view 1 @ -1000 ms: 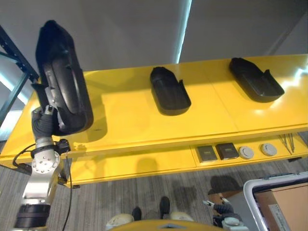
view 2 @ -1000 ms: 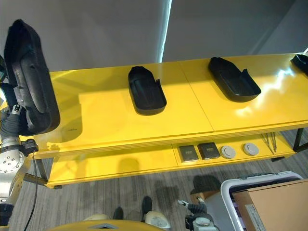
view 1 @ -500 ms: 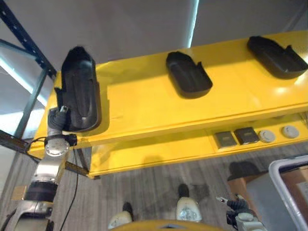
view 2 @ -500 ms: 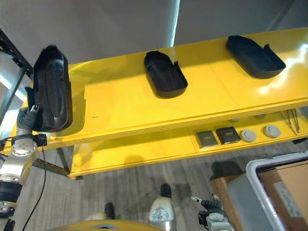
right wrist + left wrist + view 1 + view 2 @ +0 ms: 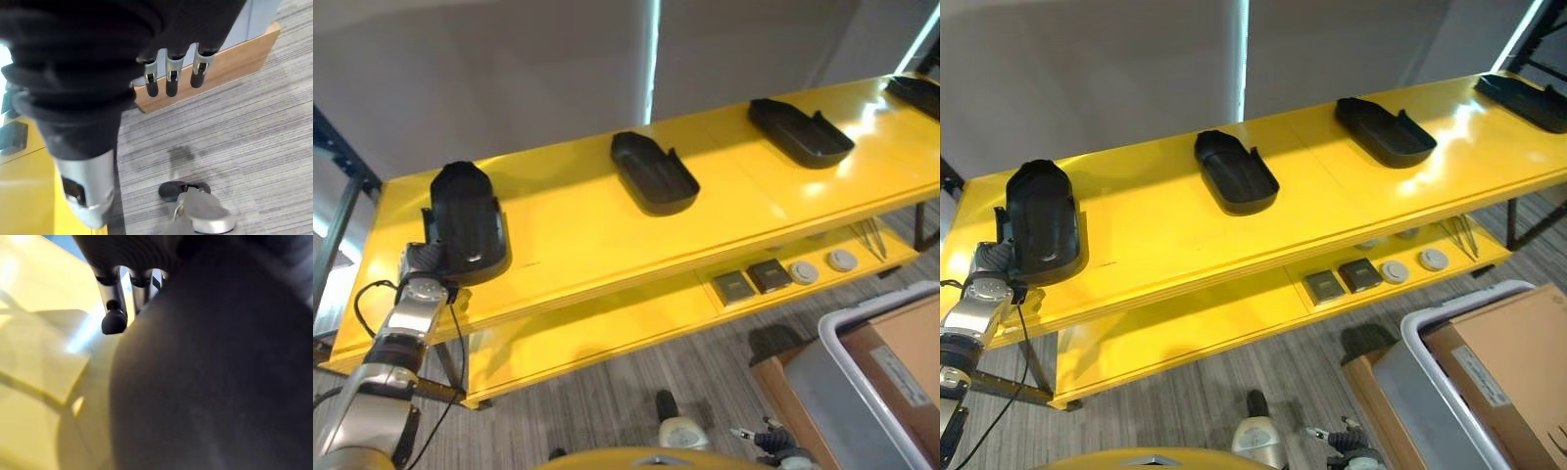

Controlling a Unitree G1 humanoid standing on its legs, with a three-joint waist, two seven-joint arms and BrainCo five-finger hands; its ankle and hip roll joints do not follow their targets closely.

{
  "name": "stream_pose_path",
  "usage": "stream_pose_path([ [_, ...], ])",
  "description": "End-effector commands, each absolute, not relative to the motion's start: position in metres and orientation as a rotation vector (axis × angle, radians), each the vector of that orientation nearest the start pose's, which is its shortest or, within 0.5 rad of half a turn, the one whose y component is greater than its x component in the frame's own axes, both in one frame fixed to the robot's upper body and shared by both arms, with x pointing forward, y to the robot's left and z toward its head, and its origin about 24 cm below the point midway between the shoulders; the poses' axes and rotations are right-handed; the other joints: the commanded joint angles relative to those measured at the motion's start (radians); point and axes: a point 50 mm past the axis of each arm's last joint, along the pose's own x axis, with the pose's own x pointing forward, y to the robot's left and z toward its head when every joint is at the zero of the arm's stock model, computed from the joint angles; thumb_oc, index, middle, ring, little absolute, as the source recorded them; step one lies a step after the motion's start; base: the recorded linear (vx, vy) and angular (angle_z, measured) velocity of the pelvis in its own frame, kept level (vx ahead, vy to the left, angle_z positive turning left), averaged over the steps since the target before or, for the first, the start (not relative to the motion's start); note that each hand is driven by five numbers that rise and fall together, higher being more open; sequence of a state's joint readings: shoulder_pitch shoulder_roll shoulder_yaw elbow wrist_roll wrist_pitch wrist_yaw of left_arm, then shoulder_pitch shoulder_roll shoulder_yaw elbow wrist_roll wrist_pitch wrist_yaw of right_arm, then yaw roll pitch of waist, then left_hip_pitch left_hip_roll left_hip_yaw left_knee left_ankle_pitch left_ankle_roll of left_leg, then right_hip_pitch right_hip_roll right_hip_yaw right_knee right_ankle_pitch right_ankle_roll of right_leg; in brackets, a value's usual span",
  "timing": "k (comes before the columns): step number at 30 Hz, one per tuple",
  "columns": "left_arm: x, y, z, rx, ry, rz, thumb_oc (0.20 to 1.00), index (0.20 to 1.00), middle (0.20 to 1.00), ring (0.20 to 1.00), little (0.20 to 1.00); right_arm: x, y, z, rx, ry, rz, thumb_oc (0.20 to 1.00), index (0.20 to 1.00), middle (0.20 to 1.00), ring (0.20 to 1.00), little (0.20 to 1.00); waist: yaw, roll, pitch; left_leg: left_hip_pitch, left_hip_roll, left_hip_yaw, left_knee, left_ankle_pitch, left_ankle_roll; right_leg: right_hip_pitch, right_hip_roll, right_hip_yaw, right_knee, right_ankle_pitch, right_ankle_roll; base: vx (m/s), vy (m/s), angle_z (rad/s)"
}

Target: Move parts from the plastic box to the shelf.

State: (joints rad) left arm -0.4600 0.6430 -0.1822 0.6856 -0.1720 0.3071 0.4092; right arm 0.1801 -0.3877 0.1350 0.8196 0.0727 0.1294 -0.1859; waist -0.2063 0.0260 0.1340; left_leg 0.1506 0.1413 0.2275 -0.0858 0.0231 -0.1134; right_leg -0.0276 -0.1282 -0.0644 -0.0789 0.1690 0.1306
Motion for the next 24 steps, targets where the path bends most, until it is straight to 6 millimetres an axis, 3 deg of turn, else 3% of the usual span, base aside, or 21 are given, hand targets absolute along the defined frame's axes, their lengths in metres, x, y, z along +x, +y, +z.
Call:
stream_pose_path([
  [1, 0.336, 0.329, 0.109, 0.629, 0.268, 0.691, 0.200, 0.200, 0.200, 0.200, 0.200, 0.095, -0.295, -0.122, -0.482, 1.080, -0.299, 1.000, 1.000, 1.000, 1.000, 1.000, -0.014, 0.014, 0.028, -0.101, 0.010, -0.008, 0.058, 0.043, 0.042, -0.007, -0.001, -0.006, 0.165, -0.146, 0.016, -0.04, -0.012, -0.20],
  [7, 0.335, 0.334, 0.101, 0.628, 0.358, 0.737, 0.200, 0.200, 0.200, 0.200, 0.200, 0.097, -0.296, -0.122, -0.482, 1.062, -0.308, 1.000, 1.000, 1.000, 1.000, 1.000, -0.030, 0.012, 0.049, -0.114, 0.011, -0.001, 0.065, 0.045, 0.040, -0.016, 0.001, 0.004, 0.156, -0.141, 0.015, -0.02, 0.002, -0.13],
  [18, 0.314, 0.358, 0.079, 0.659, 0.511, 0.842, 0.200, 0.200, 0.200, 0.200, 0.200, 0.093, -0.292, -0.123, -0.487, 1.060, -0.278, 1.000, 1.000, 1.000, 1.000, 1.000, -0.037, 0.006, 0.041, -0.095, 0.010, 0.003, 0.074, 0.036, 0.040, 0.011, -0.006, 0.008, 0.138, -0.139, 0.019, 0.03, 0.003, 0.00],
  [24, 0.312, 0.363, 0.082, 0.692, 0.506, 0.833, 0.200, 0.200, 0.200, 0.200, 0.200, 0.092, -0.292, -0.124, -0.485, 1.060, -0.275, 1.000, 1.000, 1.000, 1.000, 1.000, -0.032, 0.005, 0.040, -0.090, 0.010, 0.002, 0.074, 0.033, 0.041, 0.019, -0.008, 0.008, 0.134, -0.140, 0.021, 0.00, 0.000, 0.00],
])
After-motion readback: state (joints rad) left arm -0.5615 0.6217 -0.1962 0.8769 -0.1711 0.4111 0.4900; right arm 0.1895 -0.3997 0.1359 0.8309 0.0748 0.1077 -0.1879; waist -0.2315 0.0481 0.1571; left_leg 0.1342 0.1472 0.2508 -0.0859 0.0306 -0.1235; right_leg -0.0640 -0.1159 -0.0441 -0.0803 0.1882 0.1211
